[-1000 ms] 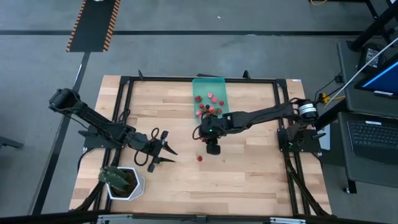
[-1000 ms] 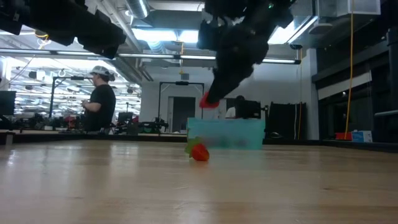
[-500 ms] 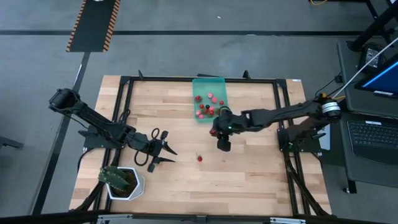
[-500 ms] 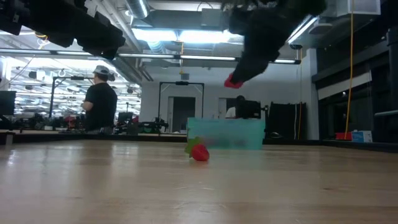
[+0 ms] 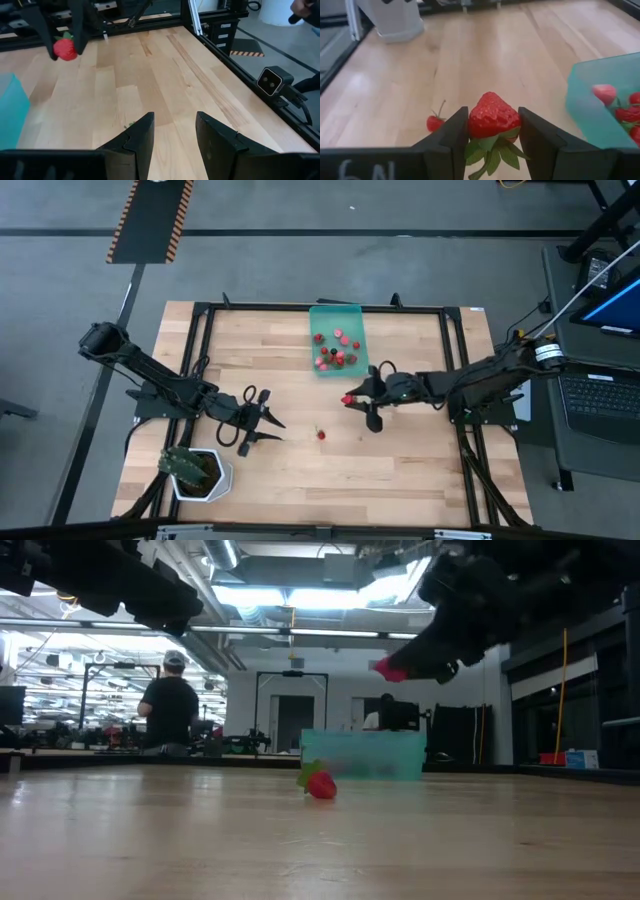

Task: Pick and placing Produce into tupperware
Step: Put the red strawberry into the blue bin

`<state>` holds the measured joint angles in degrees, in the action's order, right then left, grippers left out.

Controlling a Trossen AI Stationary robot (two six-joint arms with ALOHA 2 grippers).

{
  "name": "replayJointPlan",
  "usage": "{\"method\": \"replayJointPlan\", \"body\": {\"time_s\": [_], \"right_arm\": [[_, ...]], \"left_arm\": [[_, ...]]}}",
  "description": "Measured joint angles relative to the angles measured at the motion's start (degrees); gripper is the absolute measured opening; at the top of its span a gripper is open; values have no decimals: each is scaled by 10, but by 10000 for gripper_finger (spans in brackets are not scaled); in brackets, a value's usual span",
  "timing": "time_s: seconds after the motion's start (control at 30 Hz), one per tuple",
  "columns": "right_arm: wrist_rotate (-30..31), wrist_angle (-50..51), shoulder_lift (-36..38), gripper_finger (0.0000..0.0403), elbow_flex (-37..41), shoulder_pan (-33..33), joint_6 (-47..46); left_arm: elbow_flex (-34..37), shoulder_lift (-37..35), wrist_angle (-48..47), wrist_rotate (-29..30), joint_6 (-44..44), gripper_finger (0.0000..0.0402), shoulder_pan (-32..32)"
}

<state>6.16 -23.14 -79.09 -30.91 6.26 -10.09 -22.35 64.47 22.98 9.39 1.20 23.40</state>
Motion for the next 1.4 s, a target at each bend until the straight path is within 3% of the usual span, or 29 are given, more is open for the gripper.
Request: {"method": "replayJointPlan", "body": {"time_s": [0.27,0.57,1.17,1.4], "right_arm": [[-18,-186,0,146,86,22,26],[-5,-200,0,146,89,28,45],[314,-192,0,146,89,30,-18],[329,-186,0,146,89,24,-18]], "left_arm": [[0,0,0,2,1,137,0],[0,0,1,3,1,137,0],[0,0,2,8,1,137,0],[0,0,1,38,1,137,0]]}}
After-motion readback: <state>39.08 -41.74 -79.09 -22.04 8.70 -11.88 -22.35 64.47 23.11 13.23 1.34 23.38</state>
